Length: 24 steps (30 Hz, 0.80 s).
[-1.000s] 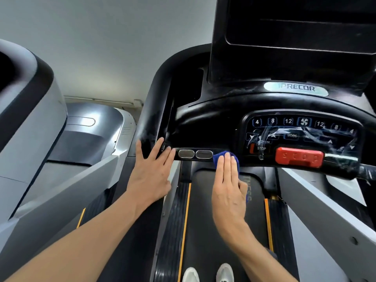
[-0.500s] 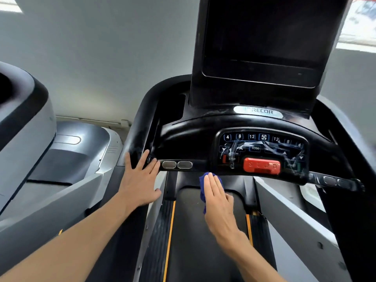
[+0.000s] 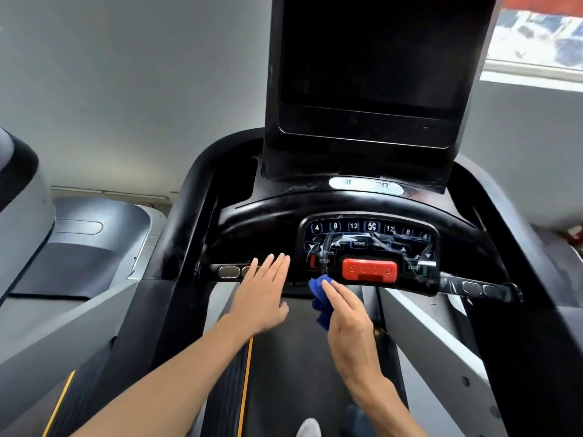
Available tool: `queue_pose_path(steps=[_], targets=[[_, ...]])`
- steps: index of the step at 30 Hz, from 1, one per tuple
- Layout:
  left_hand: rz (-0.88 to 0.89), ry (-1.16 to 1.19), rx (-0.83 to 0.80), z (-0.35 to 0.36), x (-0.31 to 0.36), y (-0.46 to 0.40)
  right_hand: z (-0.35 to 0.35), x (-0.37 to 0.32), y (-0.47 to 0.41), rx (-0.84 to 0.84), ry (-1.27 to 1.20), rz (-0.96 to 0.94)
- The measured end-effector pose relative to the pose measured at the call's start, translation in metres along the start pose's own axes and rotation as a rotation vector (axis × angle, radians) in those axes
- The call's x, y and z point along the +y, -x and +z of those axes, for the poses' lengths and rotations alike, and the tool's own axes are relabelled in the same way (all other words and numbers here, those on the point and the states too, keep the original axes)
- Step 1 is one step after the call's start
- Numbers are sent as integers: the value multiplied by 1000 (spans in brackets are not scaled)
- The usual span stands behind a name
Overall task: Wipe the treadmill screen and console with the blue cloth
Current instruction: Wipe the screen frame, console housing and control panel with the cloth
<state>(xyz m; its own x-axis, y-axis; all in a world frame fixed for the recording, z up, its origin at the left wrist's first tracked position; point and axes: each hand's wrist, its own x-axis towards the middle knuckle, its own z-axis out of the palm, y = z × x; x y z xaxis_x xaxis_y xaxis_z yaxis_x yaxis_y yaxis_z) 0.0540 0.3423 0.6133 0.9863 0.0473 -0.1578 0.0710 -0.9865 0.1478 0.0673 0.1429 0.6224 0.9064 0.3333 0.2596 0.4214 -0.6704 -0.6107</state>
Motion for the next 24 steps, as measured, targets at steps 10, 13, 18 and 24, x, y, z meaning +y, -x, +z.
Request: queue_pose_path(steps=[10, 13, 18, 24], targets=[[-104, 170, -16, 4, 12, -17, -11, 10, -62, 3, -141, -160], [-123, 209, 3, 1, 12, -18, -2, 16, -80, 14, -76, -378], [-137, 316, 8, -12, 13, -13, 36, 44, -59, -158, 273, -637], [-168, 302, 21, -14, 9, -12, 48, 32, -62, -186, 395, -540]])
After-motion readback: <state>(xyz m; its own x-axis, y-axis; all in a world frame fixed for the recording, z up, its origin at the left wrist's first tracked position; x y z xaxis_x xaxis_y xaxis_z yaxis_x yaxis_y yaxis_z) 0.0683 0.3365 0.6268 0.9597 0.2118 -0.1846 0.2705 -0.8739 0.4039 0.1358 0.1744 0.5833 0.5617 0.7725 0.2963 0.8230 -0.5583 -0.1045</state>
